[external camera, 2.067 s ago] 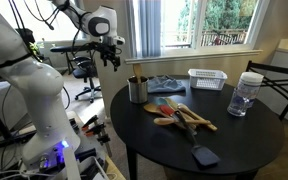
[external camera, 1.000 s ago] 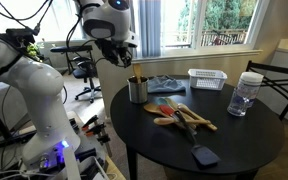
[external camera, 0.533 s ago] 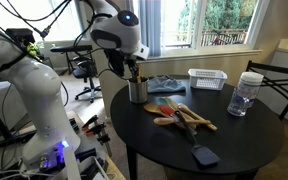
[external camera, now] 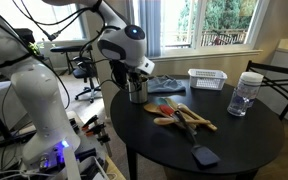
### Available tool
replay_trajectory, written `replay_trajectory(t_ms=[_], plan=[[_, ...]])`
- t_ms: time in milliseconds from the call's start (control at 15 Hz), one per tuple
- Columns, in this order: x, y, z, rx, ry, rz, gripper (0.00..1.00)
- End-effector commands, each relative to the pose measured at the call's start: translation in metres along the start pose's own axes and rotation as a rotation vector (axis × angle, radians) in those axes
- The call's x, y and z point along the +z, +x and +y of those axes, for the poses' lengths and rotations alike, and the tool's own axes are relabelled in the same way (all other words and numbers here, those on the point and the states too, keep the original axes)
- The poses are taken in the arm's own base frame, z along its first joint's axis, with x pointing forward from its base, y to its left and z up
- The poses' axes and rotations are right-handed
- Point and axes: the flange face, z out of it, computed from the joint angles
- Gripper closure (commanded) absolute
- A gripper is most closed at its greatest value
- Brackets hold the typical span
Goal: Put the wooden spoon in the silver can
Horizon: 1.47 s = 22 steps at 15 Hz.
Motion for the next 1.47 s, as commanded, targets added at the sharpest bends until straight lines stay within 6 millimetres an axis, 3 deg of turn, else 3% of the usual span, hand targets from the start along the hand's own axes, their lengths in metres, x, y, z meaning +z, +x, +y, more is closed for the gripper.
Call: replay_trajectory(t_ms=[0,467,600,1067,1400], plan=[[0.001,0.0,0.001,0.002,-0.002,-0.003,0.0],[0.001,0.0,0.002,0.004,-0.004,-0.004,0.0],[0.001,0.009,0.011,0.084,0.068,-0.003,0.0],[-0.028,0.044,0.088,0.37,0.132,0.097,0.0],[-0.02,0.058,0.139,0.523,0.143,0.11,0.0]])
